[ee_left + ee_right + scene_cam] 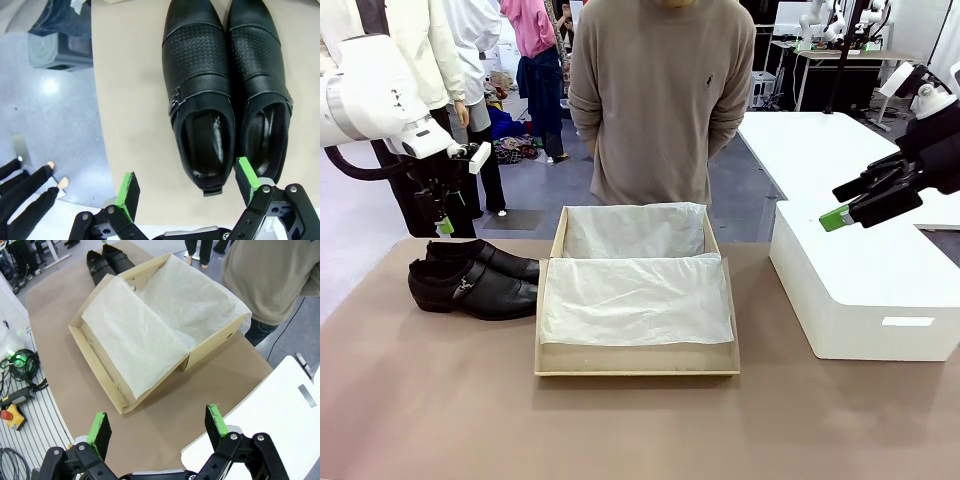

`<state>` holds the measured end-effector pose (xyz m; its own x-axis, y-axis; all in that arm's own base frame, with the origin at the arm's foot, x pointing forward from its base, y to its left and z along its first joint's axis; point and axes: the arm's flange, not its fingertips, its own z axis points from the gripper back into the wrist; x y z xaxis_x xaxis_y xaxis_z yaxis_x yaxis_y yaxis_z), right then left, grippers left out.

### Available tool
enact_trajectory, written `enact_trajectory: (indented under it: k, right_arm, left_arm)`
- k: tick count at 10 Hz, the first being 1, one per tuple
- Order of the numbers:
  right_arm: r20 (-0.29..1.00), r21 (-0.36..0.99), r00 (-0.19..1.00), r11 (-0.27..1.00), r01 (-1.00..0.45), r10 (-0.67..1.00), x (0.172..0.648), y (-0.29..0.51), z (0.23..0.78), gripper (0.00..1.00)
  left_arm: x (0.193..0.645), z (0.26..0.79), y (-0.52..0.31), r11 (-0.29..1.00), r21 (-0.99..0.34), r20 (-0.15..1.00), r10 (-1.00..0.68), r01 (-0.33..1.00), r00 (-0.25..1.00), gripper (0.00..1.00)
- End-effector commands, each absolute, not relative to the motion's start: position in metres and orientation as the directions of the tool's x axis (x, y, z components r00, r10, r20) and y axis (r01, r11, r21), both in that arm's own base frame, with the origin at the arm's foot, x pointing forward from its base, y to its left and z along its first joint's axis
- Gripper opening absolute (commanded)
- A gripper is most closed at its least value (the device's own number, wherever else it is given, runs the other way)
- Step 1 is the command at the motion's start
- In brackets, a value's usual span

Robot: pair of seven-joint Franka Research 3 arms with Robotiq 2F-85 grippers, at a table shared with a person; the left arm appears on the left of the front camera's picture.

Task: Pack the shoes into the box.
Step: Place one shoe of the Shoes into the Shoes Box.

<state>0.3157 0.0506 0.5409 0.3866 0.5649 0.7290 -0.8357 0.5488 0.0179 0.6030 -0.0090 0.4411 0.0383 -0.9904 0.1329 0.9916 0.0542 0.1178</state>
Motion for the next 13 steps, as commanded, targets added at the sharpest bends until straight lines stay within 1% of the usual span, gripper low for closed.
enact_trajectory:
  k: [1, 2, 4, 8, 10, 13]
  right_arm:
    - [0.739, 0.019, 0.374, 0.538, -0.843, 0.560, 0.318, 0.052, 0.541, 1.00]
    - [0.739, 0.019, 0.374, 0.538, -0.843, 0.560, 0.318, 0.052, 0.541, 1.00]
    - [0.739, 0.019, 0.374, 0.538, -0.843, 0.560, 0.318, 0.052, 0.541, 1.00]
    - [0.739, 0.019, 0.374, 0.538, -0.843, 0.560, 0.318, 0.052, 0.541, 1.00]
    - [0.739, 0.019, 0.374, 0.538, -0.843, 0.560, 0.318, 0.052, 0.541, 1.00]
    - [0.739, 0.019, 0.374, 0.538, -0.843, 0.560, 0.318, 0.052, 0.541, 1.00]
  left_arm:
    - [0.603, 0.441, -0.007, 0.057, 0.119, 0.131, -0.991, 0.991, 0.042, 1.00]
    - [0.603, 0.441, -0.009, 0.054, 0.118, 0.133, -0.990, 0.992, 0.038, 1.00]
    - [0.611, 0.428, -0.005, 0.098, 0.117, 0.121, -0.989, 0.988, 0.083, 1.00]
    - [0.635, 0.412, -0.004, 0.107, 0.085, 0.105, -0.990, 0.991, 0.098, 1.00]
    - [0.639, 0.402, -0.004, 0.117, 0.054, 0.098, -0.989, 0.992, 0.111, 1.00]
    - [0.647, 0.392, 0.000, 0.143, 0.055, 0.077, -0.987, 0.988, 0.139, 1.00]
